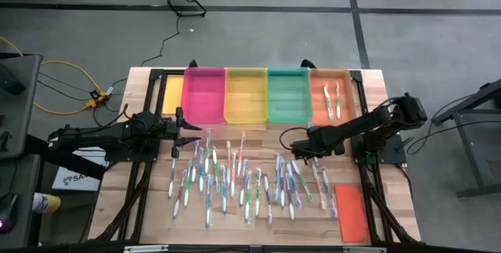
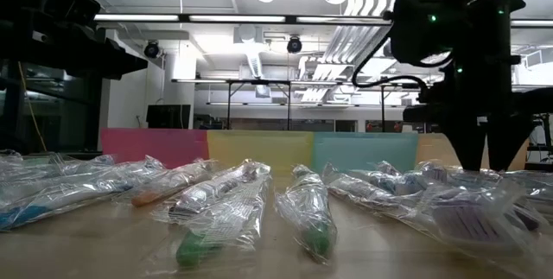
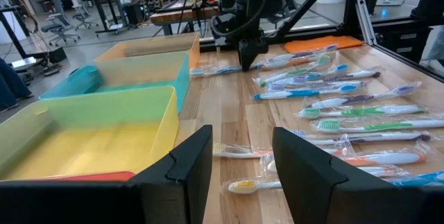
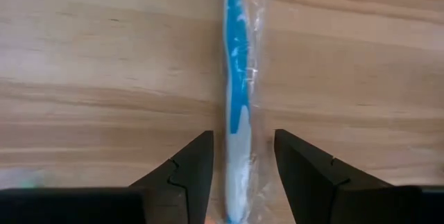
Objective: Pick & Place Toothbrushes
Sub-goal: Put the blue toothbrush into the green bin, then put the purple toothbrush into the pink bin
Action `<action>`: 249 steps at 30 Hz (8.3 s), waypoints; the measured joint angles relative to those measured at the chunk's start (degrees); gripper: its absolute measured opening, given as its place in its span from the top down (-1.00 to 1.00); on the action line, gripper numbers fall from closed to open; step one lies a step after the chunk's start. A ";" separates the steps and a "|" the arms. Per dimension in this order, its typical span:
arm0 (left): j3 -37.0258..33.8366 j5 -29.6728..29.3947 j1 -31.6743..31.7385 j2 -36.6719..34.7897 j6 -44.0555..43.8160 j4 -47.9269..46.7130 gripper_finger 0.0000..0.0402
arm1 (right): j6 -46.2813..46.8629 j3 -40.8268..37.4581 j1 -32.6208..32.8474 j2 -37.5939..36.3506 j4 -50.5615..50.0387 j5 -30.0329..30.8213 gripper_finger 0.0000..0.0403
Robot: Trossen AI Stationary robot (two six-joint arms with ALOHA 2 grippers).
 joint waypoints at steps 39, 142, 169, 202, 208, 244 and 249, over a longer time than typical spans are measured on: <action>0.00 0.00 0.01 0.00 0.00 -0.02 0.27 | -11.02 1.88 -1.07 -24.41 1.86 5.26 0.93; 0.00 0.00 0.02 -0.01 -0.02 -0.01 0.27 | 19.81 10.47 18.94 -13.05 -12.09 -4.51 0.11; 0.00 0.00 0.01 -0.02 -0.01 -0.02 0.27 | 26.79 10.47 28.55 -3.10 -3.12 -0.86 0.15; 0.00 0.00 0.02 -0.02 -0.02 0.00 0.27 | 34.99 6.58 34.49 -0.65 -8.47 -7.42 0.15; 0.00 0.00 0.00 -0.02 0.00 0.00 0.27 | 32.45 6.55 32.89 -1.02 -5.18 -2.58 0.15; 0.00 0.00 0.02 -0.02 -0.02 0.00 0.27 | 26.78 -0.69 26.82 -0.91 1.37 -8.65 0.30; 0.00 0.00 0.00 -0.02 0.00 0.00 0.27 | 26.14 -1.31 26.82 -1.00 2.47 -8.09 0.50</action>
